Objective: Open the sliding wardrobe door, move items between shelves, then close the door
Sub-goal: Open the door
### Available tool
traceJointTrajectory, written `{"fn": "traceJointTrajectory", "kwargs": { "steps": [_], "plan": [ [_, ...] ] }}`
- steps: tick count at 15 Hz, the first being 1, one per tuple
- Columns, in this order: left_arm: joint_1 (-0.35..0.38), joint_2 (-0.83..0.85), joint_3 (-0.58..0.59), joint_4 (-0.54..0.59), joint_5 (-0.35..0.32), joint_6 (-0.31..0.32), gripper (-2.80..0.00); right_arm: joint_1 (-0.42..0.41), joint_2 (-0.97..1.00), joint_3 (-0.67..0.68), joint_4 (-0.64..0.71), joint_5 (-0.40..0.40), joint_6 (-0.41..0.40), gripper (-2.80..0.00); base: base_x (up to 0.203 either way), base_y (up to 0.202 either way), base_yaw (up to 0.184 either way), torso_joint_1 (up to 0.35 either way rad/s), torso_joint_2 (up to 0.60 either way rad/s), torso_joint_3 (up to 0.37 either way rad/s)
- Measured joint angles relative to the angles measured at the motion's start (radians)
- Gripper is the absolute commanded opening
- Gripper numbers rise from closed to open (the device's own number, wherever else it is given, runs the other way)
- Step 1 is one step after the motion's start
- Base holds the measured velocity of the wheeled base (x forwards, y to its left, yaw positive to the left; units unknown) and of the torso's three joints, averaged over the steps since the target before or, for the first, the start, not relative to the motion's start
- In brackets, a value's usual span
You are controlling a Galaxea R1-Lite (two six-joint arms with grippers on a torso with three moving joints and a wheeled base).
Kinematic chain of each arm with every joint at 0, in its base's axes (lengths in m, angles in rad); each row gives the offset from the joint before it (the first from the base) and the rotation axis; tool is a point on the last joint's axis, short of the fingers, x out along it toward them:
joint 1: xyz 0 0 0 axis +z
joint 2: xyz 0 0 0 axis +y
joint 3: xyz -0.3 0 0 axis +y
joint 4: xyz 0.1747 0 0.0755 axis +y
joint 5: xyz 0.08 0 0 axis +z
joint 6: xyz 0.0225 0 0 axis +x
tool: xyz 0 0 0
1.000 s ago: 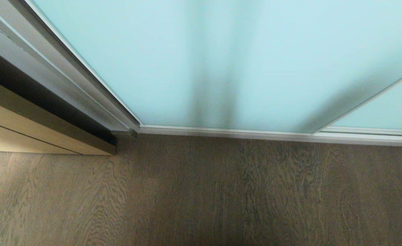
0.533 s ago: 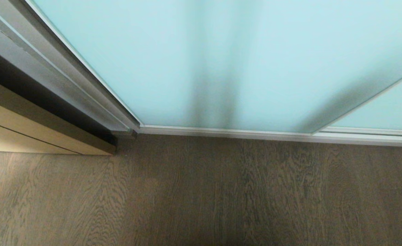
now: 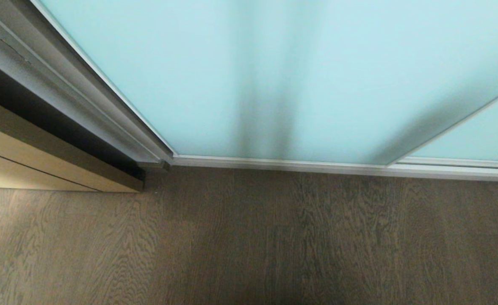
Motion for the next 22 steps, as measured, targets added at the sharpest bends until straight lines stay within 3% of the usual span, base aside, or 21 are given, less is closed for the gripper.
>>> {"fn": "traceJointTrajectory", "kwargs": {
  "steps": [4, 8, 10, 22],
  "plan": [
    [0.000, 0.287, -0.082, -0.381, 0.047, 0.025, -2.80, 0.000, 0.000, 0.000, 0.000, 0.000, 0.000, -2.80, 0.000, 0.000, 0.000, 0.000, 0.00, 0.000],
    [-0.001, 0.487, -0.153, -0.694, -0.001, 0.040, -2.80, 0.000, 0.000, 0.000, 0.000, 0.000, 0.000, -2.80, 0.000, 0.000, 0.000, 0.000, 0.00, 0.000],
    [-0.001, 0.527, -0.176, -0.727, -0.029, 0.028, -2.80, 0.000, 0.000, 0.000, 0.000, 0.000, 0.000, -2.80, 0.000, 0.000, 0.000, 0.000, 0.00, 0.000],
    [-0.001, 0.717, -0.288, -0.730, -0.043, -0.063, -2.80, 0.000, 0.001, 0.000, 0.000, 0.000, 0.000, -2.80, 0.000, 0.000, 0.000, 0.000, 0.00, 0.000]
  ]
}}
